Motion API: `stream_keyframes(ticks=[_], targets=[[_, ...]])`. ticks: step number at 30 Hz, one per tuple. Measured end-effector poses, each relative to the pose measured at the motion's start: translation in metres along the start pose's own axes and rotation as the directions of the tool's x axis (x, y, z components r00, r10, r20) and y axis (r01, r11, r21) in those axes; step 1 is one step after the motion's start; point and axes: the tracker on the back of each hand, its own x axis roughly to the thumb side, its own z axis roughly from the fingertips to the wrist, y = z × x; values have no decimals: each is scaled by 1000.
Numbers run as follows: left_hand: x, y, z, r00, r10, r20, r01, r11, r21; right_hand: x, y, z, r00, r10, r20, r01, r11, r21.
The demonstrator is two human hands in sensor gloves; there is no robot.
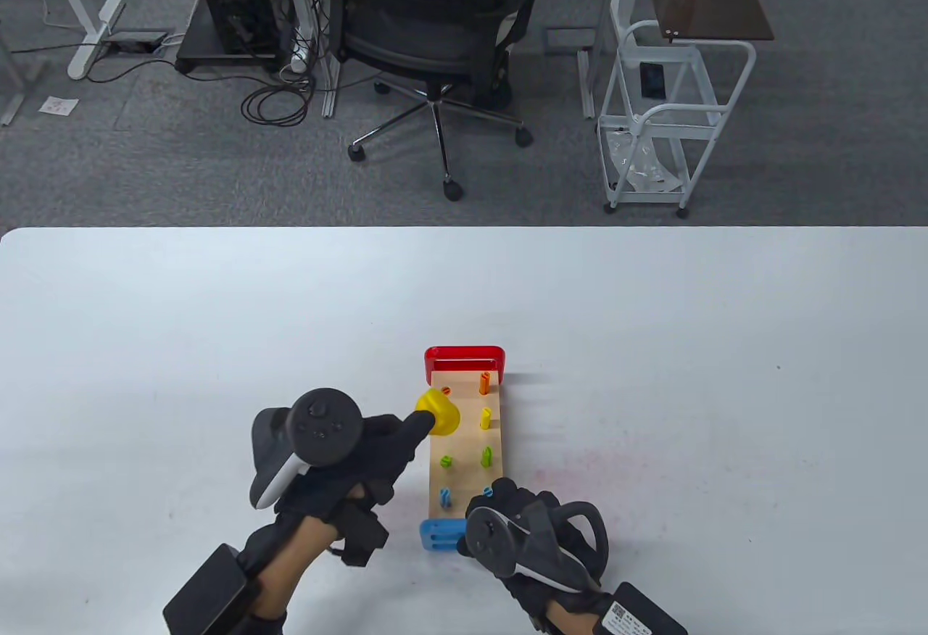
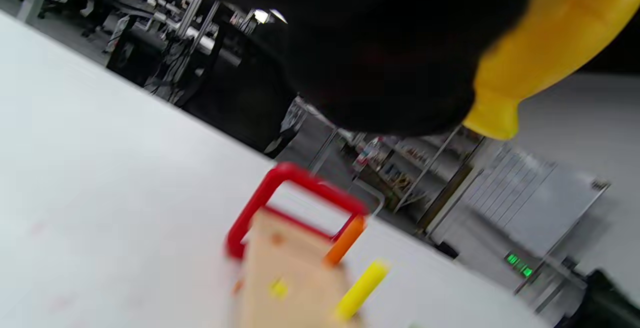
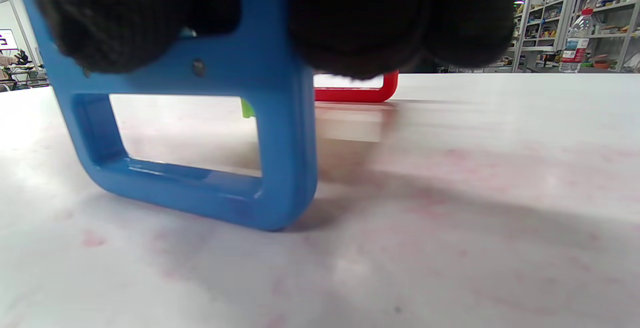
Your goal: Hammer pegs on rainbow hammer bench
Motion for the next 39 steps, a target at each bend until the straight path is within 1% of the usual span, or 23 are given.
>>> stream_keyframes(ticks=[2,5,8,9,10,11,12,13,14,17,22,23,25,27,28,29,30,31,32,33,34,37,39], targets=[[19,24,8,995,71,73,-74,996,47,0,0,0,1000,1,0,-1,1000,1],[21,24,9,996,47,76,-54,993,100,0,0,0,1000,1,0,-1,1000,0],[-16,-59,-7,964,-249,-96,226,953,-204,0,0,0,1000,1,0,-1,1000,0],[-40,-103,-9,858,-506,-87,426,796,-431,0,0,0,1000,2,0,-2,1000,0],[-44,-93,-3,879,-469,-84,407,831,-379,0,0,0,1000,-2,-1,2,1000,1],[-55,-91,-5,995,-69,-67,58,985,-160,0,0,0,1000,-3,-1,3,1000,4],[-47,-85,-7,975,50,-216,-65,996,-63,0,0,0,1000,1,1,-1,1000,0],[-45,-75,-11,983,-64,-169,21,968,-249,0,0,0,1000,4,1,-4,1000,-2],[-38,-58,-14,977,-189,-93,158,950,-269,0,0,0,1000,-4,0,4,1000,3],[-14,-21,-9,998,-58,-33,59,998,23,0,0,0,1000,4,0,-4,1000,2],[17,16,10,994,45,97,-56,992,115,0,0,0,1000,-2,0,2,1000,1],[13,10,9,996,34,77,-41,995,95,0,0,0,1000,1,0,-1,1000,0],[-13,-41,-4,993,-92,-76,84,991,-108,0,0,0,1000,1,-1,-1,1000,0],[-52,-110,-10,888,-447,-107,353,812,-465,0,0,0,1000,4,-2,-4,1000,1],[-65,-105,-3,985,-174,15,169,931,-323,0,0,0,1000,0,-4,0,1000,0],[-59,-101,-2,980,70,-188,-86,993,-77,0,0,0,1000,0,-2,0,1000,2],[-54,-98,-7,977,29,-209,-70,979,-192,0,1,0,1000,6,0,-6,1000,-4],[-47,-82,-8,978,-171,-116,122,931,-345,0,0,0,1000,1,-2,-1,1000,2],[-39,-66,-10,971,-238,-30,218,927,-305,0,1,0,1000,-2,-3,2,1000,1],[-30,-52,-7,975,-217,-57,203,961,-190,1,1,0,1000,4,-3,-4,1000,-1],[-18,-33,-4,996,-80,-24,81,997,9,0,0,0,1000,5,-3,-5,1000,0],[9,5,9,994,85,67,-89,994,59,0,1,0,1000,0,-1,0,1000,1],[17,12,16,992,46,117,-63,988,140,0,0,0,1000,0,-2,0,1000,1]])
